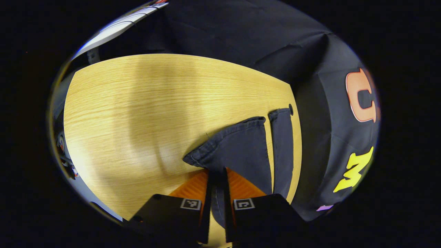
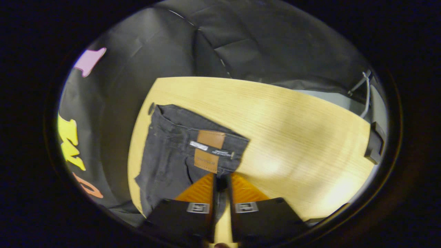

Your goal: Grasp the waist and the cuffs of the jeans and fold them to make the two legs overlap; first hold the waist and fold one-third of the jeans toward the cuffs, then hold the cuffs and fold the remaining one-third in the same direction to finish folding.

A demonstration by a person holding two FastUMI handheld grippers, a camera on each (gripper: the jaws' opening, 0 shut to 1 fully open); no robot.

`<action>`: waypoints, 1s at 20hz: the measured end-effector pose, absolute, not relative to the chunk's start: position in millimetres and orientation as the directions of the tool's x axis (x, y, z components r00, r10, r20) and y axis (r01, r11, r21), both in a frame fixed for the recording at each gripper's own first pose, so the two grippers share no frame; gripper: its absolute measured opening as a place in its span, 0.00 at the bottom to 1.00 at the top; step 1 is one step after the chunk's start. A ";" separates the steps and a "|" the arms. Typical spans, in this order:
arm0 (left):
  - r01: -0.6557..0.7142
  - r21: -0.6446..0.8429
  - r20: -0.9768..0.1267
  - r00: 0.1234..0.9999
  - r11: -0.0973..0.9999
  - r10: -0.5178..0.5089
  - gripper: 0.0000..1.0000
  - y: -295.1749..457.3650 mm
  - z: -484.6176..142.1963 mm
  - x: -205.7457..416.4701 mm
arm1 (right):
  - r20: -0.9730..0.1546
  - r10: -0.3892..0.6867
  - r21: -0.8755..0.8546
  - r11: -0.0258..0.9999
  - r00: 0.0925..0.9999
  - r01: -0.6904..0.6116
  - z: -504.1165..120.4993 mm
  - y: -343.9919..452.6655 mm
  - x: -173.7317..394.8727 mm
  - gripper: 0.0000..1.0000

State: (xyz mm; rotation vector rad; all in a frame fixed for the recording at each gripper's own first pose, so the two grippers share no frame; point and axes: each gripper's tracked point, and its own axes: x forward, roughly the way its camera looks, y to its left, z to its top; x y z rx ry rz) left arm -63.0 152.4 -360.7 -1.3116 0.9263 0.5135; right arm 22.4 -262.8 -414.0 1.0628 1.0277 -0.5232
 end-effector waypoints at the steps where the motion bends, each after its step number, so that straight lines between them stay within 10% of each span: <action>1: -0.781 -0.584 -0.811 0.557 0.221 -0.178 0.13 152.0 -359.3 -62.8 | -0.887 0.112 0.449 0.436 0.448 0.780 -408.4 -263.3 24.4 0.10; 20: -0.667 -0.696 -0.718 0.647 0.267 -0.256 0.03 153.3 -243.9 -34.3 | -0.789 0.153 0.593 0.444 0.595 0.672 -284.2 -254.3 49.1 0.01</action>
